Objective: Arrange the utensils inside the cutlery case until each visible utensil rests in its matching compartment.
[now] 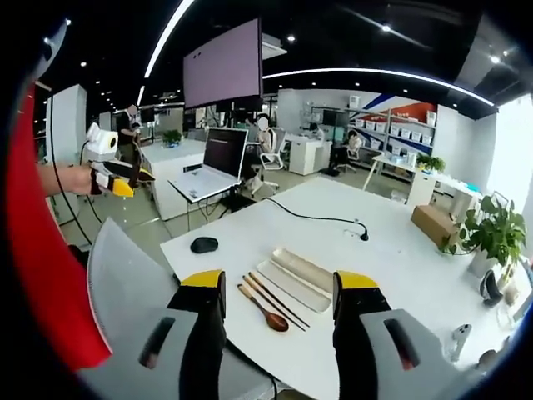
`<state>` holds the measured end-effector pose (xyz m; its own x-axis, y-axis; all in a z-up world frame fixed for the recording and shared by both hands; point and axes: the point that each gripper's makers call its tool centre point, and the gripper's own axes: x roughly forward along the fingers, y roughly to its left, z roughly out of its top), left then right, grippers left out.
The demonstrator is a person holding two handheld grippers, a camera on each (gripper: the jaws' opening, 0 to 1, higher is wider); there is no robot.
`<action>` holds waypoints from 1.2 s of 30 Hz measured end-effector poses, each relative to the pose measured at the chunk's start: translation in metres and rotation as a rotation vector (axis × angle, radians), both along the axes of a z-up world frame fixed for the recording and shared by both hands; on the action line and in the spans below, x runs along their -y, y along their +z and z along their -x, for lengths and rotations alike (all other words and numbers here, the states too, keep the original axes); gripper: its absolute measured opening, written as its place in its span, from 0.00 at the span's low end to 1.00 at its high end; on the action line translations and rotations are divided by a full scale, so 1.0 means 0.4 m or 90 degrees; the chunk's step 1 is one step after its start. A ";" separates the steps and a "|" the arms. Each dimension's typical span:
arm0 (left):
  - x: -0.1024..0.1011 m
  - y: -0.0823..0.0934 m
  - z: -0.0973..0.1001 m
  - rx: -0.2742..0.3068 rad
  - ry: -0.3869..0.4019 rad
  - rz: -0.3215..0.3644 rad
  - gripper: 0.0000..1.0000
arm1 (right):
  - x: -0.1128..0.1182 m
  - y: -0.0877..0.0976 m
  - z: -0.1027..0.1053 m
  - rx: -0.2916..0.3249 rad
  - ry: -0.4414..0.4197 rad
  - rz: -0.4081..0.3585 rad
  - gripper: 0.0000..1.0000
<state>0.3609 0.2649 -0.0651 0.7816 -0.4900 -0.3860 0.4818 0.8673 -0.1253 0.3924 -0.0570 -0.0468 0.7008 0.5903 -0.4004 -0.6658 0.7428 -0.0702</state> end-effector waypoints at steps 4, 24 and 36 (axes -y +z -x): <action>0.001 -0.008 -0.004 -0.004 -0.010 -0.016 0.84 | -0.001 0.000 -0.006 -0.001 -0.004 -0.002 0.49; 0.005 -0.031 -0.015 -0.019 -0.002 -0.007 0.83 | 0.006 -0.047 -0.066 0.003 -0.038 0.067 0.33; -0.005 -0.066 -0.004 -0.038 -0.005 -0.055 0.81 | 0.002 -0.068 -0.100 -0.040 -0.048 0.054 0.20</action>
<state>0.3625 0.2668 -0.0916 0.7517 -0.4593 -0.4734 0.4831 0.8720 -0.0788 0.4324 -0.0579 -0.0741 0.7142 0.4988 -0.4911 -0.6133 0.7840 -0.0956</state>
